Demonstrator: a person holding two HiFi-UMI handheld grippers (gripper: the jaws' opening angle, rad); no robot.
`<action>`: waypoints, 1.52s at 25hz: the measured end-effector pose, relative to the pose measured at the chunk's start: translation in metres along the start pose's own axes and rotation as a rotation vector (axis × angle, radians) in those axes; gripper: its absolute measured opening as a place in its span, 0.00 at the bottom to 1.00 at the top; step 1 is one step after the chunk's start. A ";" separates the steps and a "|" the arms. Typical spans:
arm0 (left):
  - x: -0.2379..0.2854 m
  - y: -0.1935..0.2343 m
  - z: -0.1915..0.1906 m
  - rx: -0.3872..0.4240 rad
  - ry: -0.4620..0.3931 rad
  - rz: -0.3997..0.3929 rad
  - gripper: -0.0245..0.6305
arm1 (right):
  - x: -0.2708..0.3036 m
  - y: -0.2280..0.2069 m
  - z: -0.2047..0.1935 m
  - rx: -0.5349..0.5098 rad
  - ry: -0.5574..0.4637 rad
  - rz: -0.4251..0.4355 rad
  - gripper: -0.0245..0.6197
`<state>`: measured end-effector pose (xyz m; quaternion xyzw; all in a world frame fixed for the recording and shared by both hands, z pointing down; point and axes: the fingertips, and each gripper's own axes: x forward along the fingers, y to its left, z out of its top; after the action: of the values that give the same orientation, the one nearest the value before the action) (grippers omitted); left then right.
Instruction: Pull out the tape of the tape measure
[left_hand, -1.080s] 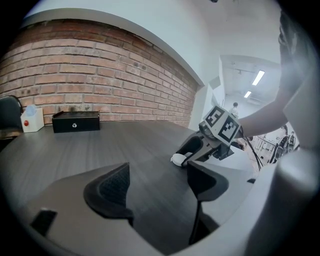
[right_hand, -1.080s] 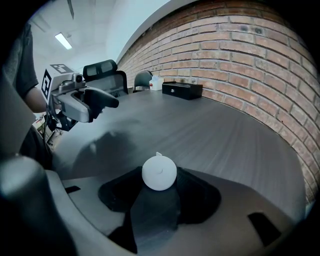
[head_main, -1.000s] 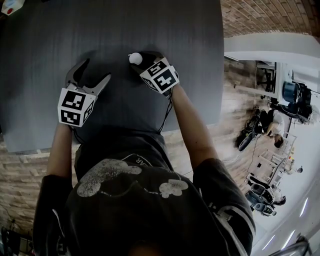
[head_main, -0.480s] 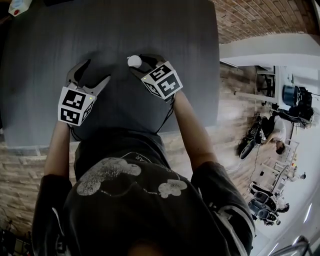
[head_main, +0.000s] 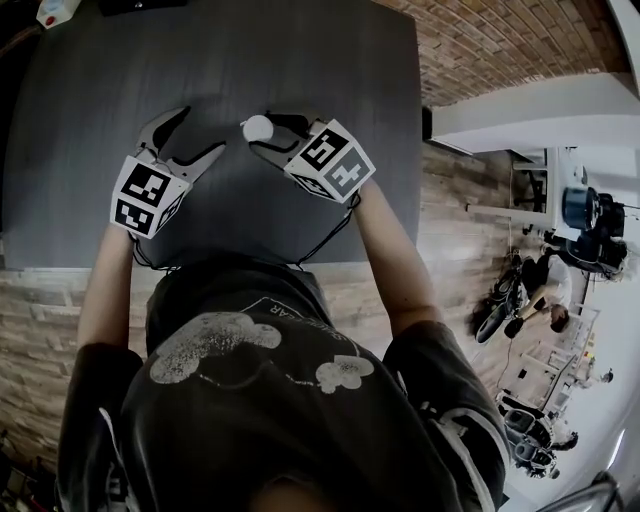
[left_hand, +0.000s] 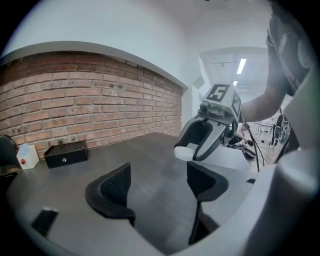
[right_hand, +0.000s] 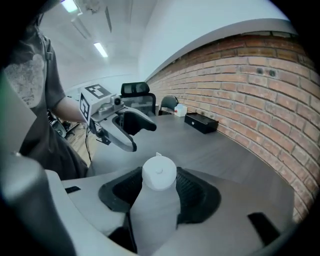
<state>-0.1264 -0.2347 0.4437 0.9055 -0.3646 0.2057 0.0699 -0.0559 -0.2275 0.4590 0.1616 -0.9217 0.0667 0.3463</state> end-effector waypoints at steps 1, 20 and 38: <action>0.001 -0.006 0.005 0.001 -0.013 -0.007 0.58 | -0.006 0.004 0.001 -0.027 -0.005 0.012 0.40; 0.005 -0.109 0.041 0.073 -0.065 -0.034 0.41 | -0.087 0.061 -0.022 -0.240 -0.006 0.141 0.40; 0.005 -0.188 0.040 0.159 -0.011 -0.033 0.06 | -0.126 0.086 -0.051 -0.369 0.005 0.200 0.40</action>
<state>0.0189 -0.1126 0.4141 0.9152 -0.3325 0.2277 -0.0008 0.0352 -0.1028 0.4136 0.0030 -0.9288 -0.0688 0.3642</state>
